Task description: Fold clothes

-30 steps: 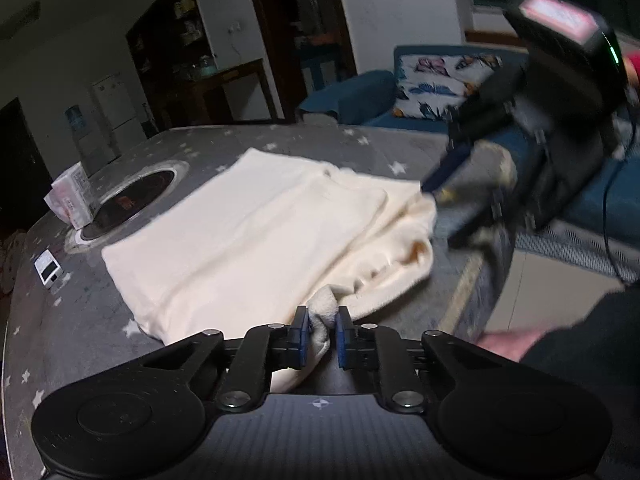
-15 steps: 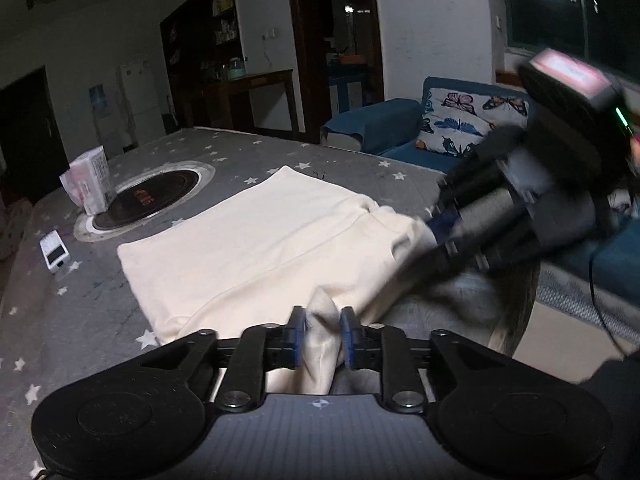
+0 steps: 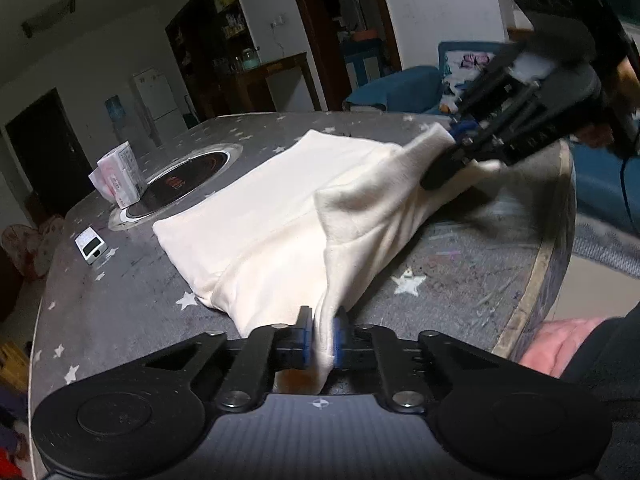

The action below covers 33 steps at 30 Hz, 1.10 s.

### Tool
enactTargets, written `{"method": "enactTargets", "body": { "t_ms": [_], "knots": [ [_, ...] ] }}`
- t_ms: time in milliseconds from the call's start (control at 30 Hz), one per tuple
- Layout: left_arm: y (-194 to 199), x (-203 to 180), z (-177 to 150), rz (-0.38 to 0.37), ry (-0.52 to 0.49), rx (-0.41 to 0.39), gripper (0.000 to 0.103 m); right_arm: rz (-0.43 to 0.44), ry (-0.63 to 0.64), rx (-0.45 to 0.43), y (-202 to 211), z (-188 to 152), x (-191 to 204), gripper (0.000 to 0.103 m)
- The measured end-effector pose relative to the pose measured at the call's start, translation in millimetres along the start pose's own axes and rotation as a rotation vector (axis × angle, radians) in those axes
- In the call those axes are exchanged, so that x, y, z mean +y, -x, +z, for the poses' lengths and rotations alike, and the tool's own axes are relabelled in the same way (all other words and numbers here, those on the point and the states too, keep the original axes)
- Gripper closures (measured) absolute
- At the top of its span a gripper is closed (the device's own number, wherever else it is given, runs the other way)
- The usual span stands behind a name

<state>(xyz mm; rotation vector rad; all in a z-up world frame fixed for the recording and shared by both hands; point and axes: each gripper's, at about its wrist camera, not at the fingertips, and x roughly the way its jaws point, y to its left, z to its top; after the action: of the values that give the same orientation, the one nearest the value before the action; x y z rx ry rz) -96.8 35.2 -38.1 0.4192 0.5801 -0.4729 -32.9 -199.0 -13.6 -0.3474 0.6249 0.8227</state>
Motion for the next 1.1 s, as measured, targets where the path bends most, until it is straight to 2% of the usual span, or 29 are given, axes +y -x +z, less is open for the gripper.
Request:
{"method": "enactTargets", "body": {
  "t_ms": [167,400,567,800,967,1100],
  "knots": [
    [18,0,4,-0.049,0.023,-0.020,0.096,0.012,0.007,-0.022,18,-4,8,0.095],
    [70,-1,6,-0.144,0.099,-0.025,0.096,0.106,0.036,0.002,64,0,24,0.095],
    [83,11,21,-0.139,0.128,-0.039,0.096,0.164,0.030,0.023,82,17,25,0.095],
    [53,47,53,-0.088,0.143,-0.062,0.096,0.125,0.010,-0.011,54,61,-16,0.095],
    [8,77,71,-0.044,0.182,-0.007,0.096,0.109,-0.005,0.006,13,88,-49,0.095],
    [-35,94,78,0.006,0.225,0.039,0.096,0.072,-0.059,0.035,-33,95,-75,0.095]
  ]
}}
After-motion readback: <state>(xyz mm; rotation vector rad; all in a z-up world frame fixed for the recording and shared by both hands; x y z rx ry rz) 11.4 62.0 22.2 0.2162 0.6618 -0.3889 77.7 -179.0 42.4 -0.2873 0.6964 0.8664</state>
